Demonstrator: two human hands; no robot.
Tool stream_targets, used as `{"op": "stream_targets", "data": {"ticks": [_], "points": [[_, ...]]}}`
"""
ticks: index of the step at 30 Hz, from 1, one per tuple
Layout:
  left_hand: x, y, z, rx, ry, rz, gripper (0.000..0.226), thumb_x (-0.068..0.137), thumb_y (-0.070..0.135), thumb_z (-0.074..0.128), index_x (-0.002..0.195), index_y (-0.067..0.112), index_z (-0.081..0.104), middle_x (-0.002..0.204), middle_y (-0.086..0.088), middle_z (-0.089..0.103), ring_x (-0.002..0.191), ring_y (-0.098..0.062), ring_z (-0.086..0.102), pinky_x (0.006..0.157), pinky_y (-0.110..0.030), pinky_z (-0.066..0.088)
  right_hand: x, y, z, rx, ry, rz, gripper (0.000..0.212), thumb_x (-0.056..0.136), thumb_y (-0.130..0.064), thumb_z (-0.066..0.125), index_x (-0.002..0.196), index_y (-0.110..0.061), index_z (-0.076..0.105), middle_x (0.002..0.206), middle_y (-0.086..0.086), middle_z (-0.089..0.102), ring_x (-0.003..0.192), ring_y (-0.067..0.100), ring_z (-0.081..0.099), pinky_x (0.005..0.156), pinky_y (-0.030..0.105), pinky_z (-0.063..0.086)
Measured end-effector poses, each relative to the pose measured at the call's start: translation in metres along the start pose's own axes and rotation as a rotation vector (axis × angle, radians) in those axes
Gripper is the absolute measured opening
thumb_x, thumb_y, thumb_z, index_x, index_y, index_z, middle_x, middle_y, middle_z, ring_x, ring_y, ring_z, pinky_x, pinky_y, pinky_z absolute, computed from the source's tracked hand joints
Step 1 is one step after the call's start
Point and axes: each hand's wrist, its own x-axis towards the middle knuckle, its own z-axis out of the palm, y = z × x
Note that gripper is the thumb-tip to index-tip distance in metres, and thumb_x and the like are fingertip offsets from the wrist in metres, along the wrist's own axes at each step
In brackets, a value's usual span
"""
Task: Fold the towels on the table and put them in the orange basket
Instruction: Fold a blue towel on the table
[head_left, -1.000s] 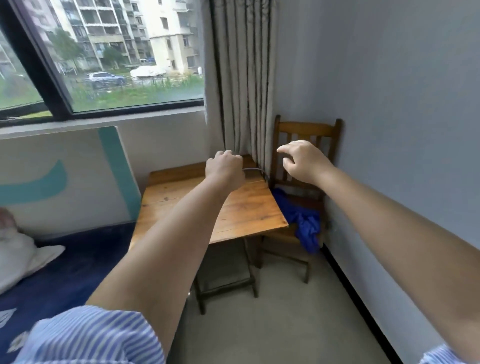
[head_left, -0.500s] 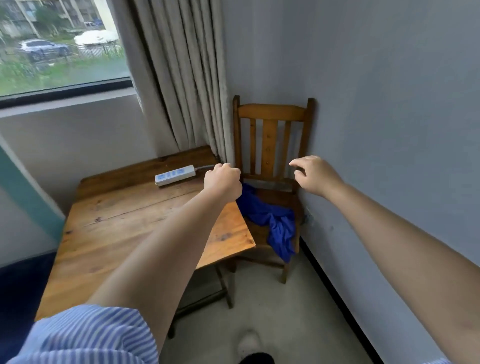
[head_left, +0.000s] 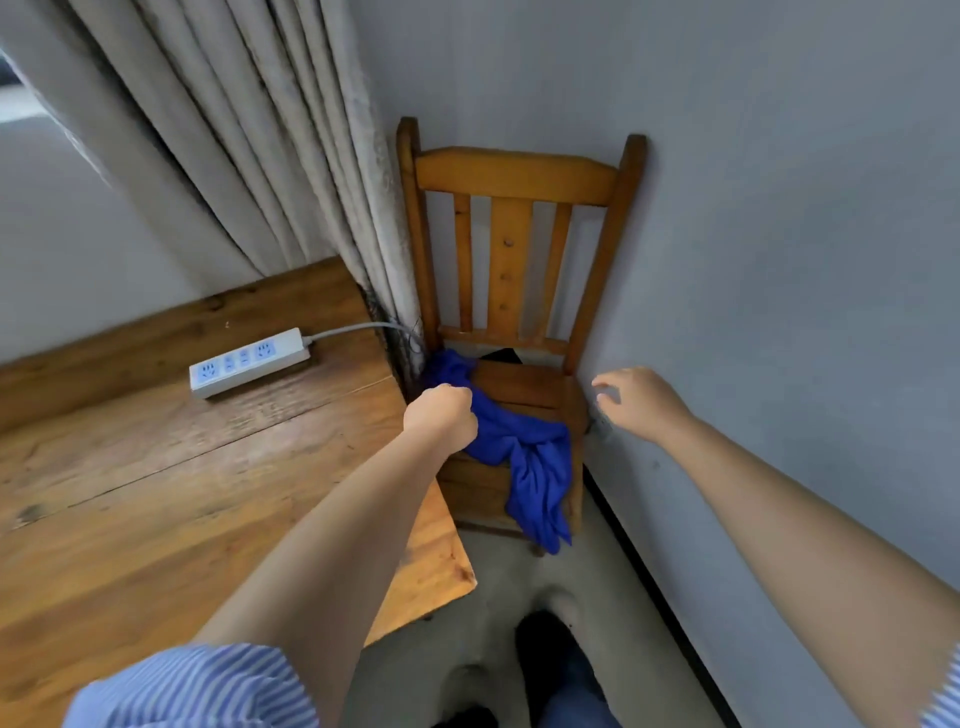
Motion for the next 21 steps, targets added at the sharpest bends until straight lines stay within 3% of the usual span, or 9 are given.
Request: {"op": "stream_targets", "data": {"ticks": [4, 9, 12, 17, 19, 21], "points": [[0.044, 0.005, 0.037, -0.104, -0.09, -0.063, 0.026, 0.095, 0.016, 0.038, 0.112, 0.008, 0.056, 0.111, -0.009, 0.059, 0.096, -0.023, 0.055, 0.084, -0.032, 0.048, 0.049, 0.03, 0.036, -0.005, -0.112, 0.012, 0.03, 0.089, -0.015, 0.051, 0.117, -0.007, 0.06, 0.12, 0.014, 0.062, 0.112, 0.028, 0.055, 0.091, 0.031, 0.043], [0.104, 0.008, 0.094, -0.231, -0.196, -0.208, 0.026, 0.096, 0.019, 0.038, 0.105, 0.006, 0.058, 0.095, -0.008, 0.057, 0.089, -0.023, 0.056, 0.074, -0.03, 0.045, 0.106, 0.062, 0.103, -0.045, -0.247, -0.019, 0.03, 0.089, -0.018, 0.052, 0.116, -0.01, 0.062, 0.119, 0.01, 0.062, 0.113, 0.026, 0.052, 0.092, 0.032, 0.042], [0.132, 0.008, 0.131, -0.333, -0.231, -0.347, 0.028, 0.096, 0.02, 0.037, 0.101, 0.005, 0.059, 0.102, -0.011, 0.061, 0.096, -0.028, 0.059, 0.075, -0.033, 0.047, 0.125, 0.073, 0.146, -0.106, -0.288, -0.062, 0.03, 0.089, -0.022, 0.051, 0.116, -0.012, 0.062, 0.119, 0.008, 0.062, 0.113, 0.025, 0.051, 0.094, 0.032, 0.041], [0.178, 0.004, 0.201, -0.473, -0.256, -0.563, 0.036, 0.097, 0.025, 0.035, 0.11, 0.002, 0.059, 0.118, -0.017, 0.06, 0.11, -0.033, 0.056, 0.084, -0.035, 0.045, 0.148, 0.087, 0.217, -0.228, -0.299, -0.078, 0.032, 0.09, -0.028, 0.049, 0.119, -0.018, 0.058, 0.123, 0.0, 0.058, 0.117, 0.022, 0.044, 0.093, 0.034, 0.033], [0.197, -0.001, 0.232, -0.543, -0.255, -0.671, 0.038, 0.098, 0.027, 0.034, 0.111, 0.0, 0.058, 0.118, -0.019, 0.06, 0.11, -0.033, 0.056, 0.085, -0.035, 0.045, 0.158, 0.091, 0.243, -0.256, -0.271, -0.101, 0.031, 0.083, -0.026, 0.061, 0.113, -0.016, 0.063, 0.116, 0.003, 0.062, 0.111, 0.024, 0.05, 0.089, 0.036, 0.036], [0.211, -0.006, 0.252, -0.616, -0.233, -0.77, 0.038, 0.099, 0.028, 0.034, 0.11, 0.0, 0.058, 0.118, -0.019, 0.06, 0.11, -0.033, 0.056, 0.084, -0.034, 0.045, 0.164, 0.093, 0.258, -0.277, -0.184, -0.172, 0.036, 0.057, -0.024, 0.084, 0.09, -0.013, 0.073, 0.09, 0.005, 0.07, 0.087, 0.027, 0.063, 0.073, 0.039, 0.047]]}}
